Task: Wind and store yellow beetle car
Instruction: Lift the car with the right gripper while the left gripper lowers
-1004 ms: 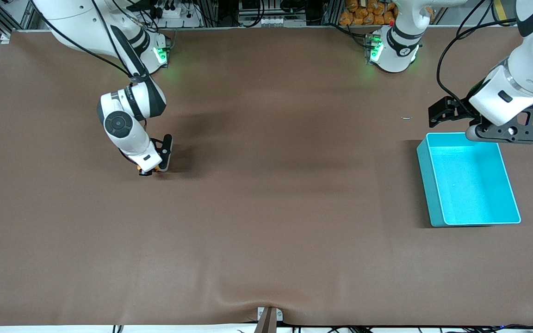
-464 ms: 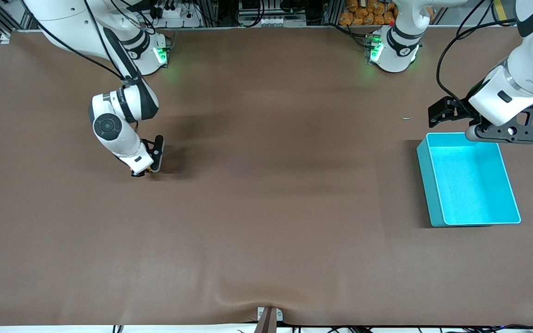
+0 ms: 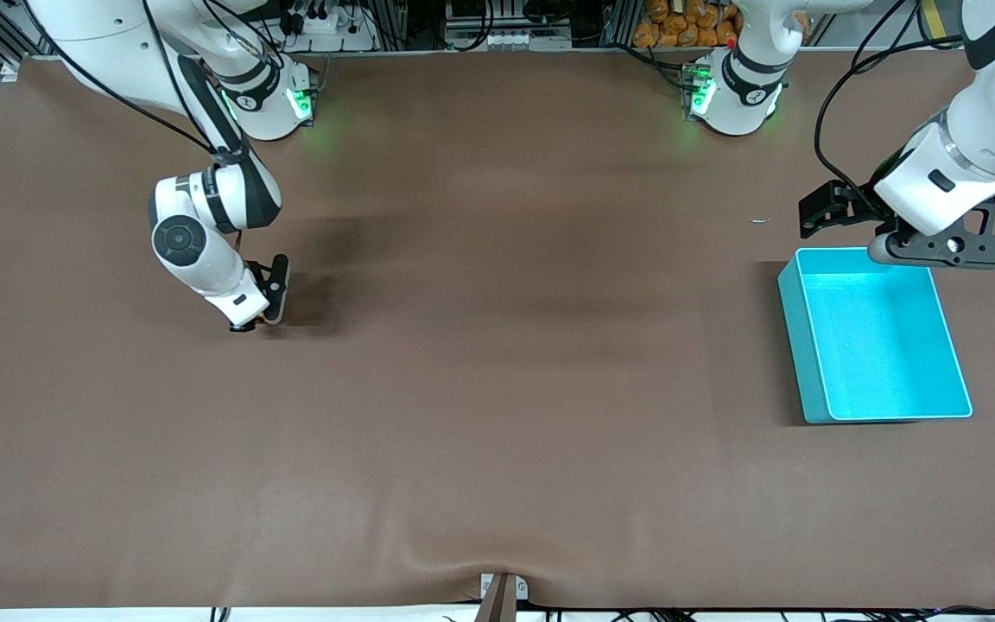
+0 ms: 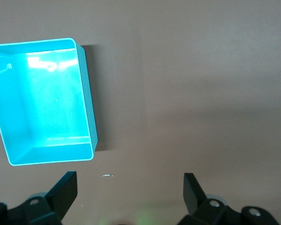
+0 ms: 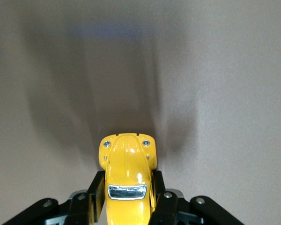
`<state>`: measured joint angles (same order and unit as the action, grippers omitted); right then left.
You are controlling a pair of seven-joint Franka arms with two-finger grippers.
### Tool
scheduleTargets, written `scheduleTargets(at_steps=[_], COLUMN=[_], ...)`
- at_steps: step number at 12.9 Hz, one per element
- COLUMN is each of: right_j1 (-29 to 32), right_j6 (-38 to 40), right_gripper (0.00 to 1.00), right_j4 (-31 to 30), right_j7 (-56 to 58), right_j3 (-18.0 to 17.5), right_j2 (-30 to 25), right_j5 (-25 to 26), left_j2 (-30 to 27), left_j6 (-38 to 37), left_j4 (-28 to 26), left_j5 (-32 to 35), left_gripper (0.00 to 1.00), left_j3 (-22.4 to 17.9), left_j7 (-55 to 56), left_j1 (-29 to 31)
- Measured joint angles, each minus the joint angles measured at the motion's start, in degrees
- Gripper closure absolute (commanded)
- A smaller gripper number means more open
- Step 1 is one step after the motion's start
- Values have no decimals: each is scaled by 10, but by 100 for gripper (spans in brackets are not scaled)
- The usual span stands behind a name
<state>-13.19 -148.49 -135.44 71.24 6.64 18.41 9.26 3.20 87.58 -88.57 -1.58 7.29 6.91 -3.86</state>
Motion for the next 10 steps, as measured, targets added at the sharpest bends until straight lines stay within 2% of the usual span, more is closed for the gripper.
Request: scheduleTargets(at_steps=[7,10], right_j1=[54,68], right_j6=[-7,-9], right_gripper=[65,65], right_j4=[-2,-2], right_j7=[47,52], right_j3=[1,1], right_j2=[0,0], right_j5=[0,1], left_j2=[0,0], left_j6=[0,0], left_j4=[0,-3], left_j5=[-1,-24], left_gripper=[0,0], left_j3=[0,-1], left_j7=[0,12], left_j1=[0,2])
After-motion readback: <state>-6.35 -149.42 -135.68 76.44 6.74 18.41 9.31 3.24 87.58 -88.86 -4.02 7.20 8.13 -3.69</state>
